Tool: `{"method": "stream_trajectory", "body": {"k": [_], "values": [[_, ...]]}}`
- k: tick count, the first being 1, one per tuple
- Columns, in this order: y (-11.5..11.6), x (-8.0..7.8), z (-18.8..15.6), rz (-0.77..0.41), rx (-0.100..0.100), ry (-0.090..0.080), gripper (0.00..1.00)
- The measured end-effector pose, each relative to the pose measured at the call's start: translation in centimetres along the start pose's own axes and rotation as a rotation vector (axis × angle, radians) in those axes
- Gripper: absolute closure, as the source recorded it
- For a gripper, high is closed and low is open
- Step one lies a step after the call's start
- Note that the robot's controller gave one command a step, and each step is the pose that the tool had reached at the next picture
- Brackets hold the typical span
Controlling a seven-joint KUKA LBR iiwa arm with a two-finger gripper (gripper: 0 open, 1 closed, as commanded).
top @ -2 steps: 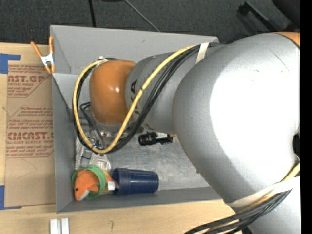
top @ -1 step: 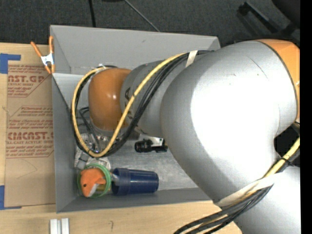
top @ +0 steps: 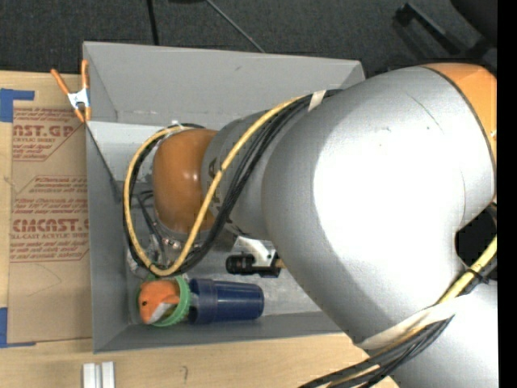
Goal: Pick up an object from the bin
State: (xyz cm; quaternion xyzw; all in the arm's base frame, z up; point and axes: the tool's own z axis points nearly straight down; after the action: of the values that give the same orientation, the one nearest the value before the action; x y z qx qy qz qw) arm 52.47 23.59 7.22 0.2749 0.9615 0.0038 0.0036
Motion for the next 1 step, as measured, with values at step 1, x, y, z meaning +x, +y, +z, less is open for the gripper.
{"method": "stream_trajectory", "body": {"k": [1], "values": [[0.00, 0.00, 0.00, 0.000, 0.000, 0.000, 1.00]]}}
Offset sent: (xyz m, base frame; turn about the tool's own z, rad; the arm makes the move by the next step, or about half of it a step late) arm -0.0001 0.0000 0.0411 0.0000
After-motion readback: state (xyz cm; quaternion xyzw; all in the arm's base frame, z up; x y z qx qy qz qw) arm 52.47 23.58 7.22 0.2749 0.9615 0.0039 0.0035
